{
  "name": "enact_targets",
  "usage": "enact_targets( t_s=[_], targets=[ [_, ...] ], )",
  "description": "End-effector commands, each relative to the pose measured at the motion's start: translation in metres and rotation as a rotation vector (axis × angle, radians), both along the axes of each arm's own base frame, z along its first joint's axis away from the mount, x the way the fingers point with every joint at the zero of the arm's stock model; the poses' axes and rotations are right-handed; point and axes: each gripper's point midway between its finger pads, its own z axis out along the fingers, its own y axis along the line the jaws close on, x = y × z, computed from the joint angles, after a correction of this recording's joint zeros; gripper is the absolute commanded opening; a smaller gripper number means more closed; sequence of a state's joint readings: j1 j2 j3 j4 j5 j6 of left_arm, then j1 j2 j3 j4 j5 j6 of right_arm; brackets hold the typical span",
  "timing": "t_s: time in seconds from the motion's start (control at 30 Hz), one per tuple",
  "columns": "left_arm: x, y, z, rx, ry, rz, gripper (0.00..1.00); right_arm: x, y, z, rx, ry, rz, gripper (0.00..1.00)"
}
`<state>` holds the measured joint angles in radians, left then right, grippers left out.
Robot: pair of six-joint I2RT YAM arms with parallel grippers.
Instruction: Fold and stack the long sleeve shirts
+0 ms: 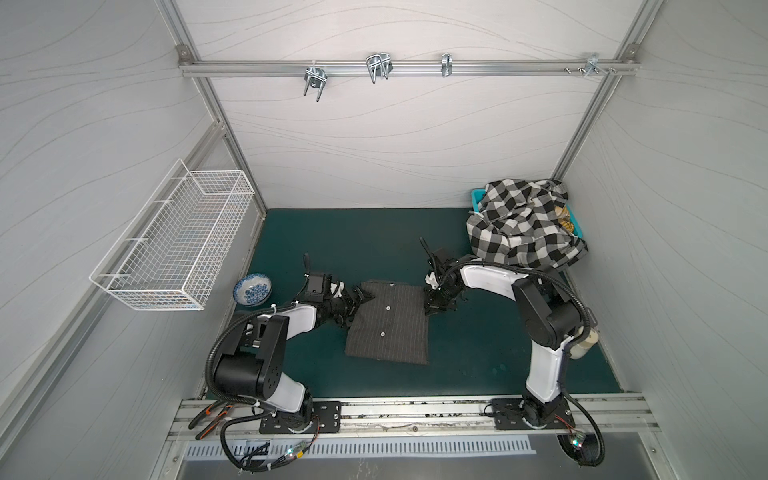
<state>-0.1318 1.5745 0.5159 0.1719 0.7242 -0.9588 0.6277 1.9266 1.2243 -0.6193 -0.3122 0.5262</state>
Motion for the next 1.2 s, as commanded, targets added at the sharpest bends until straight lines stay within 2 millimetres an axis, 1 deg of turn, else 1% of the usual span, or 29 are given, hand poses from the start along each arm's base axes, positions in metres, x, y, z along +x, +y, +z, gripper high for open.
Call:
enact_targets(
  t_s=[0.0, 0.1, 0.17, 0.23, 0.27, 0.33, 0.4, 0.43, 0.5, 0.57, 0.63, 0.67, 0.7, 0.77, 0.8, 0.87, 0.93, 0.97, 1.03, 1.1, 1.17],
  targets=[
    [-0.057, 0.026, -0.093, 0.217, 0.263, 0.035, 0.77, -0.012, -0.018, -0.027, -0.102, 0.05, -0.005, 0.01],
    [-0.055, 0.021, -0.098, 0.175, 0.264, 0.037, 0.7, -0.009, -0.017, -0.026, -0.104, 0.048, -0.003, 0.01],
    [-0.056, 0.02, -0.098, 0.17, 0.268, 0.033, 0.68, -0.006, -0.017, -0.026, -0.107, 0.049, -0.004, 0.01],
    [-0.061, 0.025, -0.092, 0.2, 0.283, 0.035, 0.74, -0.005, -0.019, -0.025, -0.112, 0.049, -0.003, 0.01],
    [-0.066, 0.032, -0.089, 0.242, 0.296, 0.038, 0.78, -0.004, -0.02, -0.024, -0.11, 0.05, -0.007, 0.01],
    [-0.077, 0.052, -0.078, 0.375, 0.317, 0.048, 0.84, -0.001, -0.022, -0.024, -0.11, 0.048, -0.01, 0.01],
    [-0.086, 0.068, -0.067, 0.461, 0.321, 0.072, 0.87, 0.003, -0.024, -0.025, -0.115, 0.051, -0.007, 0.01],
    [-0.091, 0.07, -0.062, 0.465, 0.312, 0.082, 0.88, 0.006, -0.023, -0.026, -0.114, 0.053, -0.002, 0.01],
    [-0.1, 0.066, -0.059, 0.44, 0.308, 0.095, 0.89, 0.012, -0.02, -0.025, -0.117, 0.053, 0.015, 0.01],
    [-0.108, 0.054, -0.058, 0.403, 0.305, 0.08, 0.89, 0.02, -0.014, -0.024, -0.109, 0.05, 0.034, 0.01],
    [-0.111, 0.041, -0.055, 0.376, 0.306, 0.045, 0.89, 0.026, -0.008, -0.022, -0.108, 0.052, 0.045, 0.02],
    [-0.11, 0.039, -0.052, 0.369, 0.305, 0.036, 0.89, 0.029, -0.007, -0.021, -0.108, 0.05, 0.047, 0.02],
    [-0.107, 0.039, -0.046, 0.37, 0.3, 0.038, 0.89, 0.029, -0.006, -0.019, -0.107, 0.05, 0.045, 0.02],
    [-0.095, 0.045, -0.029, 0.366, 0.26, 0.071, 0.91, 0.03, -0.005, -0.008, -0.093, 0.038, 0.037, 0.02],
    [-0.084, 0.048, -0.015, 0.347, 0.225, 0.102, 0.93, 0.029, -0.004, -0.001, -0.079, 0.027, 0.034, 0.04],
    [-0.064, 0.062, 0.013, 0.35, 0.157, 0.161, 0.96, 0.027, -0.002, 0.018, -0.061, -0.009, 0.035, 0.08],
    [-0.048, 0.078, 0.03, 0.409, 0.107, 0.193, 0.99, 0.027, -0.002, 0.035, -0.061, -0.044, 0.038, 0.15],
    [-0.041, 0.084, 0.032, 0.435, 0.099, 0.201, 0.99, 0.027, -0.004, 0.043, -0.063, -0.065, 0.039, 0.17],
    [-0.029, 0.086, 0.028, 0.433, 0.108, 0.191, 0.99, 0.028, -0.004, 0.056, -0.066, -0.092, 0.033, 0.19],
    [-0.014, 0.076, 0.021, 0.367, 0.099, 0.155, 0.98, 0.03, -0.005, 0.062, -0.069, -0.107, 0.028, 0.19],
    [0.0, 0.067, 0.014, 0.317, 0.085, 0.136, 0.98, 0.032, -0.002, 0.062, -0.066, -0.105, 0.032, 0.18]
  ],
)
